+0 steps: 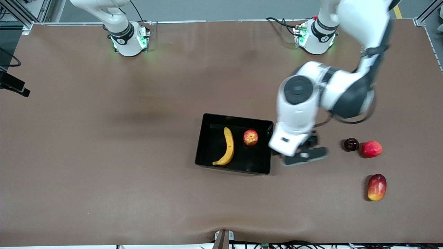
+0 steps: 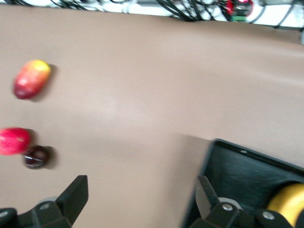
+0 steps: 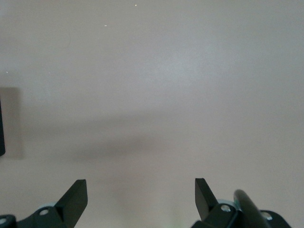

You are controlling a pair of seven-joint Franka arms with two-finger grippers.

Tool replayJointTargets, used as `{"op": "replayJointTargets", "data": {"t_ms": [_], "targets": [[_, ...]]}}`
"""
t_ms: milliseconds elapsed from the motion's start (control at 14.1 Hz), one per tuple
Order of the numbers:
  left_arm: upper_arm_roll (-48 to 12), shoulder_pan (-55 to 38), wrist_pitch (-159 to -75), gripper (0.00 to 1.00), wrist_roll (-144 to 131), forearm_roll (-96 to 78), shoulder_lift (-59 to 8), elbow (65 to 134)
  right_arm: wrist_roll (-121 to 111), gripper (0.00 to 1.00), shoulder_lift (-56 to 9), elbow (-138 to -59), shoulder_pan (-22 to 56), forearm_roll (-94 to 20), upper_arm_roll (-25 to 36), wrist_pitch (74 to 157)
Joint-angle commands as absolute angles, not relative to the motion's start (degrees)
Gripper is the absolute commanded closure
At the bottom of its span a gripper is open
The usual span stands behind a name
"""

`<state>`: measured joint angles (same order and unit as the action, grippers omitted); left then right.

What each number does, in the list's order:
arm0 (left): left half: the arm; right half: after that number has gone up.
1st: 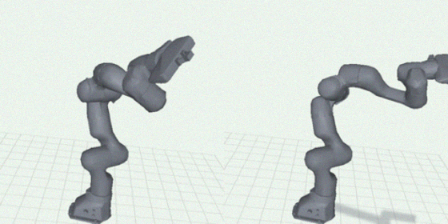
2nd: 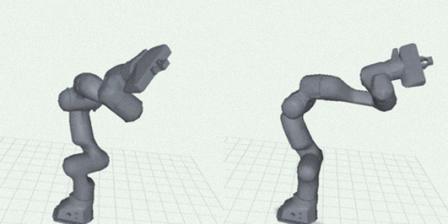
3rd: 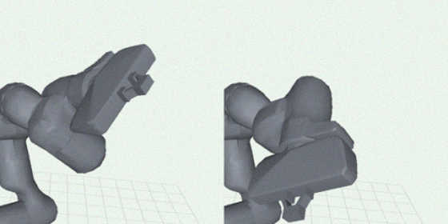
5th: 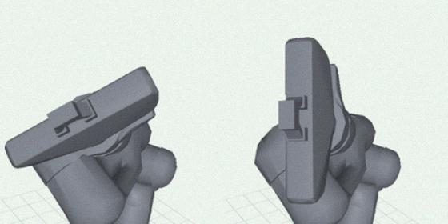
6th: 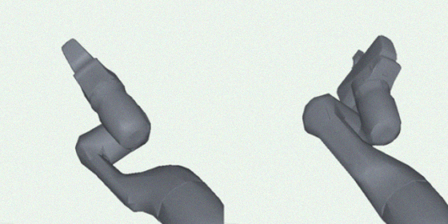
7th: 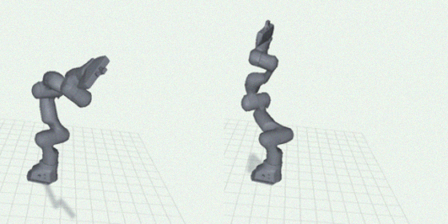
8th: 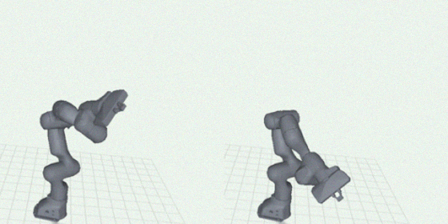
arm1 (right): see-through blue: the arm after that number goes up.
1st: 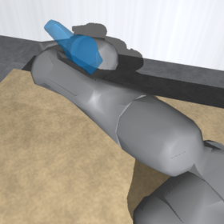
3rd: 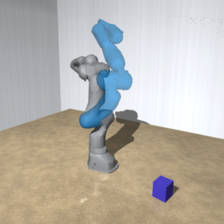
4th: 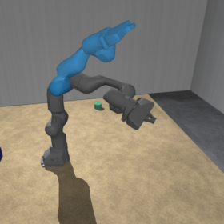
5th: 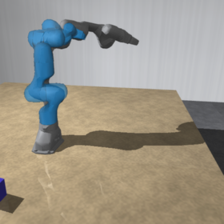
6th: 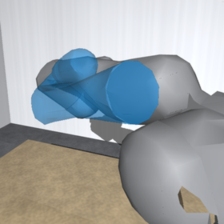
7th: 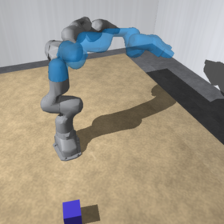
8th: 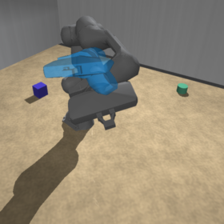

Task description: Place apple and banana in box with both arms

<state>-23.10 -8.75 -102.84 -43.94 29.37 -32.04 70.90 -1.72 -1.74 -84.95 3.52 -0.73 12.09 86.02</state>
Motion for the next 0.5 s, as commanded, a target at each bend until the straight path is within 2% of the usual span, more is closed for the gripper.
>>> {"op": "replayJointTargets", "data": {"t_ms": [0,213,425], "targets": [[-23.6,-3.5,-100.9,0.0,-35.5,24.6,-27.0,73.4,-2.3,0.0,-1.2,-85.2,2.2,-1.5,11.4,85.6],[-23.6,2.9,-97.3,0.0,-30.9,18.9,-22.7,73.4,-2.2,0.0,-1.1,-85.1,2.1,-1.6,11.4,85.2],[-23.6,5.4,-93.6,0.0,-29.8,16.4,-19.3,73.4,-2.3,0.0,-1.2,-85.2,1.8,-1.7,11.4,85.2]]}}
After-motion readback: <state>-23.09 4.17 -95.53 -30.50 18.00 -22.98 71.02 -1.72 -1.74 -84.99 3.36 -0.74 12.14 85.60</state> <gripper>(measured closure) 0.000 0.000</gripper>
